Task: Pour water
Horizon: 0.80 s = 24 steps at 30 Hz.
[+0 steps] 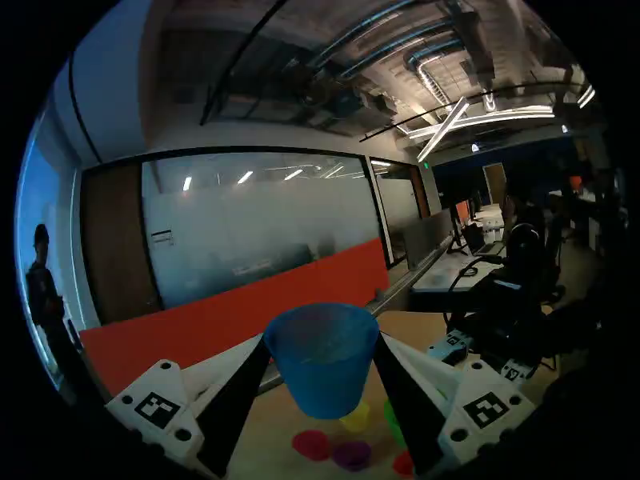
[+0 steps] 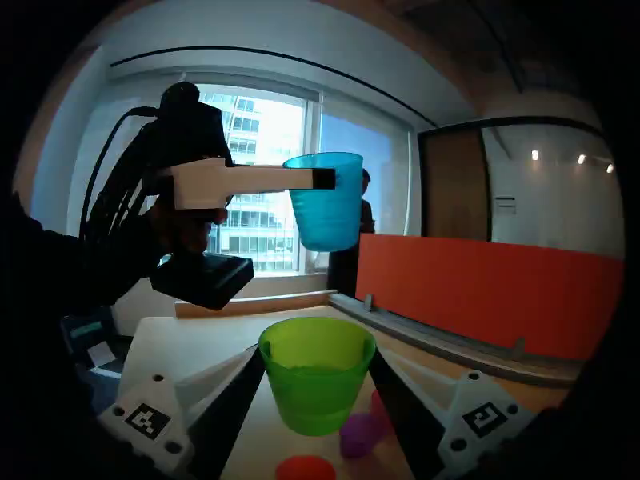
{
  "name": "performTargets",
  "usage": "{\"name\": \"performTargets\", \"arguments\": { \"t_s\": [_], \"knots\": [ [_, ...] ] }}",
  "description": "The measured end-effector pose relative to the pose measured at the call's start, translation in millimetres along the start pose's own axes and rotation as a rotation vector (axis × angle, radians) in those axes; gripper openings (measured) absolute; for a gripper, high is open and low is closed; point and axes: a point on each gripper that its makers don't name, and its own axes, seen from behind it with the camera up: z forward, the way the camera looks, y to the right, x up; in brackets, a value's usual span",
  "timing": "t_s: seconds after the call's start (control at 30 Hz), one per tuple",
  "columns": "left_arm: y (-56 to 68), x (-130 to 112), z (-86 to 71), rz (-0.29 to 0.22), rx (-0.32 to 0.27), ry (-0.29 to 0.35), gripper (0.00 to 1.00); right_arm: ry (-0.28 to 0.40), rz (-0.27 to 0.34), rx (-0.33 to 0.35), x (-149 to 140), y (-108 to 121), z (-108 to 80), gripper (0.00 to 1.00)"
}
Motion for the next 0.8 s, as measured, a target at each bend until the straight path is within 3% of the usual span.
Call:
{"name": "performTargets", "arguments": {
  "t_s": [0.13,0.27,0.8],
  "knots": [
    [-0.8,-0.4,1.1,-0.058,-0.012,0.004,0.87,0.002,0.0,-0.002,1.5,0.1,-0.8,0.91],
    [-1.2,-0.7,1.3,-0.082,-0.018,0.005,0.87,0.001,-0.002,-0.004,2.0,0.3,-1.2,0.91],
    [-9.7,-7.1,-5.0,-0.073,0.001,0.009,0.87,-0.004,-0.002,-0.019,4.9,2.1,-6.4,0.91]
  ]
}}
